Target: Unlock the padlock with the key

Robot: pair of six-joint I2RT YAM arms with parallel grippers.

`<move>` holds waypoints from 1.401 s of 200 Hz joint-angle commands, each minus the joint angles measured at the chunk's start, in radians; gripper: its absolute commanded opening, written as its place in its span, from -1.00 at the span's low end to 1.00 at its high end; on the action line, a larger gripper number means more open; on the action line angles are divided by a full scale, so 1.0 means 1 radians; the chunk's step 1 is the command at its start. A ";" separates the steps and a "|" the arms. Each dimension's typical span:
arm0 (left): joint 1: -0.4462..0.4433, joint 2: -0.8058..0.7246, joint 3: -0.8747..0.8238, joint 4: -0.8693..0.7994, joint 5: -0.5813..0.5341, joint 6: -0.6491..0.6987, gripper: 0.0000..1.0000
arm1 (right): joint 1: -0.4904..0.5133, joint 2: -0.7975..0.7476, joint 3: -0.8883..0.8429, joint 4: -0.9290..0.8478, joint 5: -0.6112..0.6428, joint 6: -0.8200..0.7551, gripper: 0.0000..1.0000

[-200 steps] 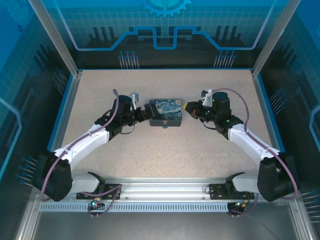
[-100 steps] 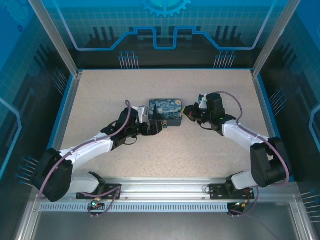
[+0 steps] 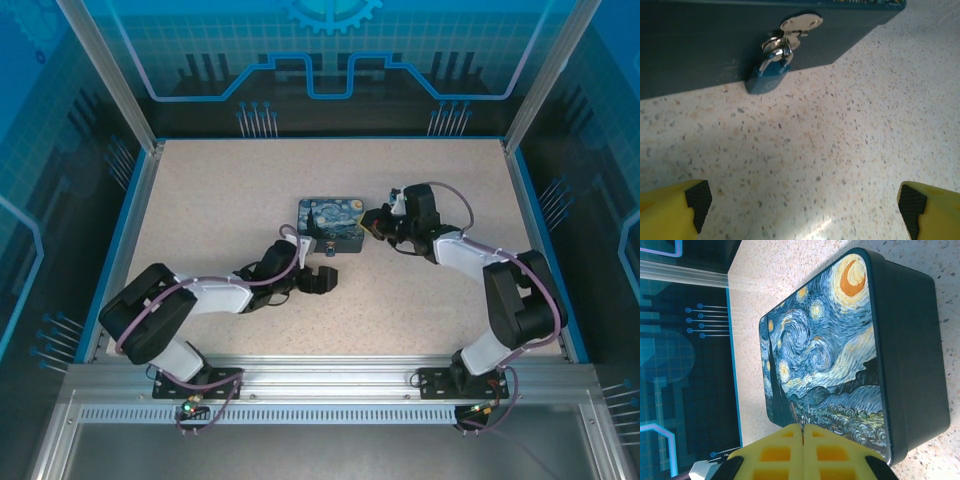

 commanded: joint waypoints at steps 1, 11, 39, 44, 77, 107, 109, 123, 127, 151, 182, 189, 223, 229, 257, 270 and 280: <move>-0.009 0.055 0.012 0.138 -0.071 0.030 0.95 | -0.015 0.025 0.028 0.040 -0.030 0.005 -1.00; -0.009 0.084 0.021 0.154 -0.085 0.034 0.95 | -0.021 0.034 0.028 0.043 -0.039 0.004 -1.00; -0.008 0.152 0.040 0.211 -0.108 0.045 0.95 | -0.027 0.053 0.068 0.052 -0.051 0.010 -1.00; -0.008 0.162 0.044 0.220 -0.111 0.047 0.95 | -0.027 0.056 0.073 0.051 -0.051 0.010 -1.00; -0.008 0.228 0.096 0.252 -0.099 0.064 0.94 | -0.027 0.075 0.103 0.043 -0.056 0.006 -1.00; -0.008 0.278 0.133 0.276 -0.102 0.069 0.94 | -0.021 0.091 0.120 0.030 -0.050 0.004 -1.00; -0.008 0.281 0.135 0.279 -0.100 0.069 0.94 | -0.020 0.091 0.120 0.029 -0.050 0.004 -1.00; -0.008 0.301 0.148 0.287 -0.093 0.063 0.95 | -0.016 0.097 0.126 0.022 -0.045 0.003 -1.00; -0.009 0.306 0.152 0.288 -0.088 0.062 0.95 | -0.014 0.098 0.126 0.021 -0.042 0.003 -1.00; -0.009 0.332 0.171 0.298 -0.064 0.054 0.95 | -0.010 0.105 0.124 0.015 -0.034 -0.002 -1.00; -0.009 0.338 0.197 0.292 0.008 0.063 0.96 | -0.007 0.117 0.120 0.012 -0.030 -0.006 -1.00; -0.009 0.338 0.203 0.290 0.024 0.061 0.96 | -0.007 0.120 0.119 0.009 -0.030 -0.008 -1.00; -0.009 0.348 0.208 0.324 0.061 0.037 0.97 | -0.008 0.127 0.123 -0.001 -0.025 -0.017 -1.00; -0.008 0.353 0.205 0.334 0.060 0.031 0.96 | -0.008 0.129 0.124 -0.003 -0.025 -0.017 -1.00; -0.006 0.390 0.201 0.377 0.049 -0.004 0.97 | -0.008 0.125 0.114 0.000 -0.022 -0.010 -1.00; -0.006 0.402 0.194 0.392 0.017 -0.015 0.97 | -0.007 0.118 0.113 -0.002 -0.021 -0.009 -1.00; -0.007 0.409 0.187 0.396 -0.008 -0.017 0.97 | -0.008 0.112 0.113 -0.011 -0.017 -0.012 -1.00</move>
